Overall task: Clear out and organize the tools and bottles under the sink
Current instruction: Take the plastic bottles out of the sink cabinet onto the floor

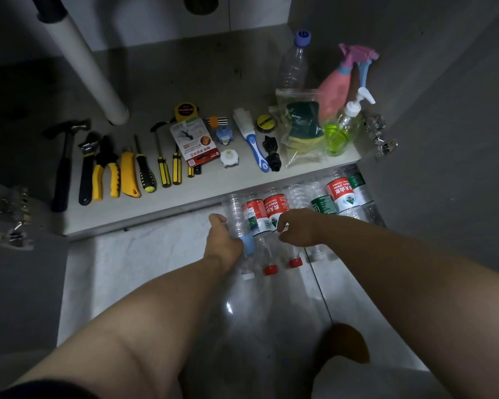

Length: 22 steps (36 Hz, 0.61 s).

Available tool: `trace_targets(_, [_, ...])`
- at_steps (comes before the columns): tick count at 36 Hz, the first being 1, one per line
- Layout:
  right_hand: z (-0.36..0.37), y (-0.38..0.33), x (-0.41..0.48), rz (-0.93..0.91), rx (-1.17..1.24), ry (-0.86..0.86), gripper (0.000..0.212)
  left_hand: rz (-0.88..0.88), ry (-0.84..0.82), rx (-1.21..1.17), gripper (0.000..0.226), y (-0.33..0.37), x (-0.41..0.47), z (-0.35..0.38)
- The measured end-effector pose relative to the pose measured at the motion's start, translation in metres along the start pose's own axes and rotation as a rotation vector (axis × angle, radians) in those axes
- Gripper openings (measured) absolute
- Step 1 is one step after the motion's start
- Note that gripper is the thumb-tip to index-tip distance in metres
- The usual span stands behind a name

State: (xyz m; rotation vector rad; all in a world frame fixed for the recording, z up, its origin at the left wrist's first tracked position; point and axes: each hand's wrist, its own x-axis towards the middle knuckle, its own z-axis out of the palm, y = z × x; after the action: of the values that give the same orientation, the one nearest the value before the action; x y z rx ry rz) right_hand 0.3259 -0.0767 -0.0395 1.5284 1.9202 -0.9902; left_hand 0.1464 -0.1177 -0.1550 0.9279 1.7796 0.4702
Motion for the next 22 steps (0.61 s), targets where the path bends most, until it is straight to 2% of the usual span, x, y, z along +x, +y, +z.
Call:
trace_targets(4, [0.001,-0.001,0.003,0.003,-0.008,-0.001,0.035,0.024,-0.032,0.07,0.056,-0.003,-0.002,0.003])
trace_targets(9, [0.004,-0.002,0.008,0.006,-0.026,-0.006,0.036,0.077,-0.121,0.111,0.073,-0.006,-0.004,0.004])
trace_targets(14, [0.005,-0.004,0.012,0.001,-0.041,-0.006,0.038,0.091,-0.165,0.145,0.072,-0.003,-0.006,-0.002])
trace_targets(22, [0.005,-0.006,0.015,-0.012,-0.09,-0.008,0.039,0.158,-0.209,0.348,0.068,0.002,-0.009,-0.004])
